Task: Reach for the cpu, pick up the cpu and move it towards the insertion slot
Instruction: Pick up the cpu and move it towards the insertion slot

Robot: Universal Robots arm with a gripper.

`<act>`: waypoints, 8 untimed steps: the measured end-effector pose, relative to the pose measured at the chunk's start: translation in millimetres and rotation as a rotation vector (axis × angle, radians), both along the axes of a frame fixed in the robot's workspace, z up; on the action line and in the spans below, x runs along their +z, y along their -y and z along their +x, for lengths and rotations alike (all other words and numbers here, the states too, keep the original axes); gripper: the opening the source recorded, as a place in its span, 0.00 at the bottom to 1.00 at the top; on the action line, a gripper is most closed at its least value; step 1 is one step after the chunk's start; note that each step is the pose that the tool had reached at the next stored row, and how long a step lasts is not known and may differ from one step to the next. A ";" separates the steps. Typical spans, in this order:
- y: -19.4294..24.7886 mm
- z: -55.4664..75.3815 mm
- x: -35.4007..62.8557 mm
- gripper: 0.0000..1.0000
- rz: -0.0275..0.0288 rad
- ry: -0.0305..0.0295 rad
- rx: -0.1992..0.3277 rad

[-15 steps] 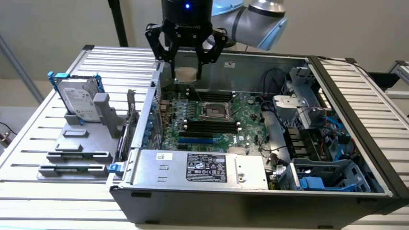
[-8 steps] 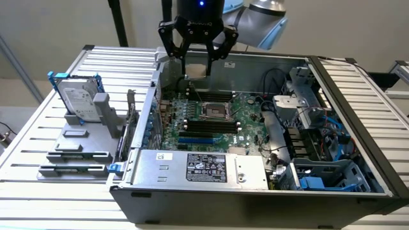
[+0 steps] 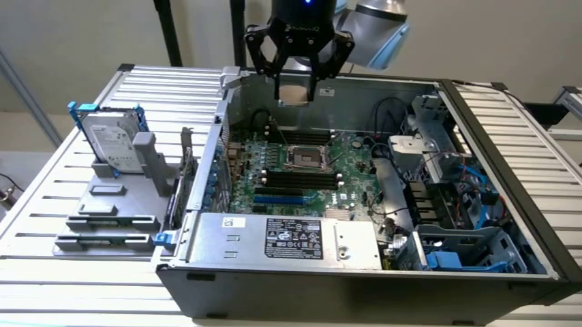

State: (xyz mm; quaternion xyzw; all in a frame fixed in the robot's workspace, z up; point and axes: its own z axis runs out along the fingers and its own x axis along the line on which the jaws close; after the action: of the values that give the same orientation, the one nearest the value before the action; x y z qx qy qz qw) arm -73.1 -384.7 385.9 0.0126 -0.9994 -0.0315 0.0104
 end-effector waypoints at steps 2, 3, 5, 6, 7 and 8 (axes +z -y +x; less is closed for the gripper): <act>-4.5 5.2 -0.1 0.54 0.0001 0.0001 0.000; -6.9 7.7 -0.1 0.54 0.0001 0.0000 0.000; -12.0 13.1 -0.3 0.54 0.0001 0.0000 0.000; -14.6 15.6 -0.4 0.54 0.0001 0.0000 0.000; -17.4 18.2 -0.7 0.54 0.0001 0.0001 0.000; -20.2 20.7 -1.1 0.54 0.0001 0.0001 0.000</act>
State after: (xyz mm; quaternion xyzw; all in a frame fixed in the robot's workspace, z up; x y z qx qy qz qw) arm -52.4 -364.5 384.8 0.0126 -0.9994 -0.0316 0.0104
